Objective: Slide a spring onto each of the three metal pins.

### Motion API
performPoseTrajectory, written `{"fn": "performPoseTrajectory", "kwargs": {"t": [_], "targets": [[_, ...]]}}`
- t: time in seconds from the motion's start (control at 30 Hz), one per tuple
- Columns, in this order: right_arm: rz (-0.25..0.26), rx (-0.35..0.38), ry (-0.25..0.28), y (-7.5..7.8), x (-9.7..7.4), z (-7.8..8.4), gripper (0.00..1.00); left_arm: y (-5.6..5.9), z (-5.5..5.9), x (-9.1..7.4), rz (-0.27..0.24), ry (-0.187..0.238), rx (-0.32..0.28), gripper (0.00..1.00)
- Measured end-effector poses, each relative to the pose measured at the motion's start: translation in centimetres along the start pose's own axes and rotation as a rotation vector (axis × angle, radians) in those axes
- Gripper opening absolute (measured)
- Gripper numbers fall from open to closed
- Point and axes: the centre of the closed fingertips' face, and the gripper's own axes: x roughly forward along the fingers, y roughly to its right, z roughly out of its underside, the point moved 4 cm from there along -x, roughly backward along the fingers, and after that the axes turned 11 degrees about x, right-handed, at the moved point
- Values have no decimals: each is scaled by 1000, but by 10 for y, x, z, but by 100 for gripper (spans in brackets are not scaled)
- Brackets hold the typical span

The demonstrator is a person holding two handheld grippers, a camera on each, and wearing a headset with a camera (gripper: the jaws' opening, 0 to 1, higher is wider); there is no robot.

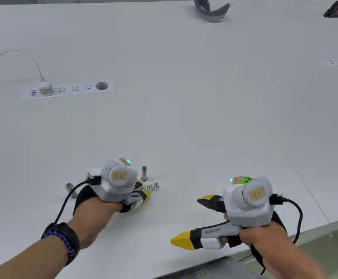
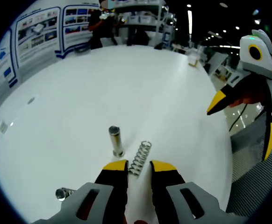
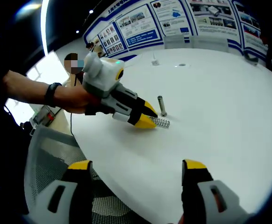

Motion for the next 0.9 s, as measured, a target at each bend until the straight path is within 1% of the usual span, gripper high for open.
{"fn": "performPoseTrajectory", "kwargs": {"t": [0.07,0.13,0.2,0.23,0.27,0.33,0.43,0.53,0.73,0.9], "targets": [[1,1,-1,0,0,1,79,1,0,0,-1,-5,10,19],[2,4,1,1,-1,1,79,1,2,1,-15,-22,19,16],[5,3,1,2,-2,1,79,1,5,2,-17,-33,25,14],[7,4,1,2,-3,1,79,2,6,2,-16,-39,19,14],[8,6,6,2,-5,0,79,1,5,2,-21,-32,19,13],[8,9,10,3,-6,0,79,1,3,3,-29,-35,17,11],[17,6,6,5,-7,1,79,0,5,1,-42,-43,3,11],[17,11,14,5,-8,1,79,1,8,-2,-45,-50,-2,11],[12,8,9,2,-5,2,79,6,13,-13,-50,-35,-22,11],[-1,5,10,-3,-2,2,79,9,20,-24,-61,-23,-73,10]]}}
